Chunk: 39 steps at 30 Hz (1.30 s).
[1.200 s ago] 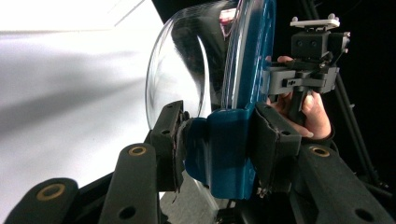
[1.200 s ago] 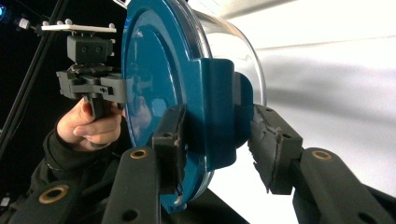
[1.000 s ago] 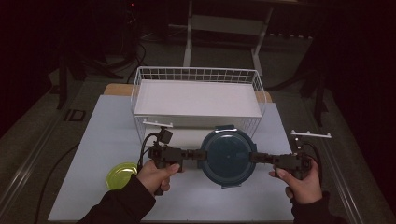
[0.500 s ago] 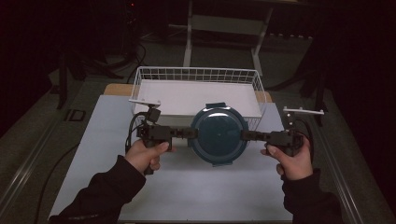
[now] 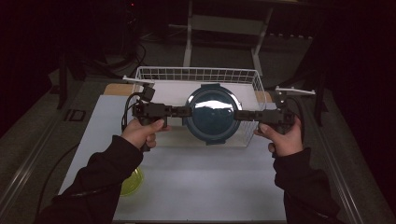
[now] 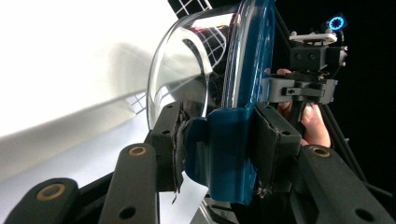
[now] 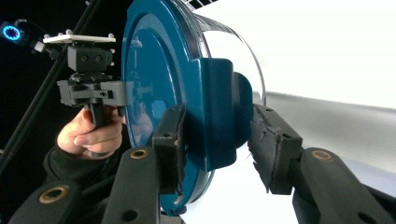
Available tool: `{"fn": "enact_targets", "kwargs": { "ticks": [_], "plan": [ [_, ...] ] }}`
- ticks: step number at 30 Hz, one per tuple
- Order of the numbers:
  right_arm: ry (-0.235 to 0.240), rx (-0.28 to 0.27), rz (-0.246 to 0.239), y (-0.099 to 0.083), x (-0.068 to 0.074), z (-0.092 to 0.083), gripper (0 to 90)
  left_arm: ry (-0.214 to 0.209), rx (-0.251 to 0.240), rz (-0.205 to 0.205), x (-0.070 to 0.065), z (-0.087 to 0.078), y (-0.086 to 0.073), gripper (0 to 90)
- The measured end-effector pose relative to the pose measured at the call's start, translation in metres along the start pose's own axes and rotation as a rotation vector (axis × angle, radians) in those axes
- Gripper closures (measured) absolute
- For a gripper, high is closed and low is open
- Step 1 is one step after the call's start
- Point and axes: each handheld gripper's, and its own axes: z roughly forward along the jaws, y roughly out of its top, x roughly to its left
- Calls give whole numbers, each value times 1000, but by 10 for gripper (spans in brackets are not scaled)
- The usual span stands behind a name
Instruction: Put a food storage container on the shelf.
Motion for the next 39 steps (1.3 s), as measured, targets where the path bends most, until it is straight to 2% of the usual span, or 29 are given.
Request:
{"fn": "enact_targets", "kwargs": {
  "ticks": [5,13,15,18,22,28,31,36,39],
  "plan": [
    [-7,-7,17,14,-4,7,570,-4,-14,-15,10,2,14,569],
    [-7,-12,68,26,-18,22,569,28,-20,-38,25,4,34,567],
    [-12,-14,75,29,-20,26,569,22,-25,-52,29,4,38,567],
    [-9,-21,87,34,-21,28,568,27,-35,-52,29,4,45,567],
    [-11,-18,113,40,-21,31,563,26,-30,-72,32,4,52,565],
    [-15,-20,145,44,-27,36,532,7,-40,-128,45,8,60,562],
    [-21,-27,167,45,-29,39,511,15,-50,-152,50,10,61,555],
    [-41,-39,182,47,-31,42,490,47,-57,-157,54,13,63,534],
    [-57,-42,167,49,-30,42,487,69,-63,-133,51,13,63,531]
  ]
}}
